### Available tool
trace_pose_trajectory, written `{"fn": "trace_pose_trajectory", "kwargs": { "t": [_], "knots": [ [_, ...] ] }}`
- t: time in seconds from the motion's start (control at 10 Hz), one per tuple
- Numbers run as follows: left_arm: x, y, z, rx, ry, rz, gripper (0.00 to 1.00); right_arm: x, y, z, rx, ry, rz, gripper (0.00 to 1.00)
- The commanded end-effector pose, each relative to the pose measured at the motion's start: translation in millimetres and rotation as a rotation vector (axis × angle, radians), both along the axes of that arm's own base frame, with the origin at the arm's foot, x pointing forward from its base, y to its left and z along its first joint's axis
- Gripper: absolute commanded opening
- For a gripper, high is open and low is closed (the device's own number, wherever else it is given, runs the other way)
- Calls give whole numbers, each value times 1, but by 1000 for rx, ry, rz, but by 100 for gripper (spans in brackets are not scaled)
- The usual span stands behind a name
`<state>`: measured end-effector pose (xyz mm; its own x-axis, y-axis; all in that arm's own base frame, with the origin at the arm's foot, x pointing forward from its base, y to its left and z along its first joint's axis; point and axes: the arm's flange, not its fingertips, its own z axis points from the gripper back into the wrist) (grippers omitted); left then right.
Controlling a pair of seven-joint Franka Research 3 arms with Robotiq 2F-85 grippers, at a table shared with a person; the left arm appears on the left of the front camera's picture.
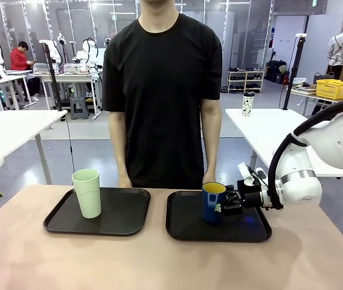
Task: Sort and store the cups by type.
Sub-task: Pick up the Handle plastic cup and place it into the empty Flat Tray.
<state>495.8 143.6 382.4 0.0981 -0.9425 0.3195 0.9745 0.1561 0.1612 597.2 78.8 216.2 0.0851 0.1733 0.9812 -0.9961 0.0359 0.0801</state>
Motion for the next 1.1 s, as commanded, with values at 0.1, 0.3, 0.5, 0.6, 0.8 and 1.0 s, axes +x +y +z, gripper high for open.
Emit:
{"fn": "trace_pose_trajectory", "kwargs": {
  "t": [0.1, 0.3, 0.5, 0.6, 0.8, 1.0],
  "knots": [
    [4, 3, -1, -21, -21, -14, 100, 8, 3, -8, 2, 1, -29, 76],
    [4, 3, -1, -21, -21, -14, 100, 6, 3, -10, 1, 26, -29, 96],
    [4, 3, -1, -21, -21, -14, 100, 4, 0, -8, -6, 26, -28, 100],
    [4, 3, -1, -21, -21, -14, 100, 3, -1, -7, -7, 29, -28, 98],
    [4, 3, -1, -21, -21, -14, 100, 2, -3, -5, -4, 43, -30, 100],
    [4, 3, -1, -21, -21, -14, 100, 0, -6, -3, 2, 44, -30, 100]
  ]
}}
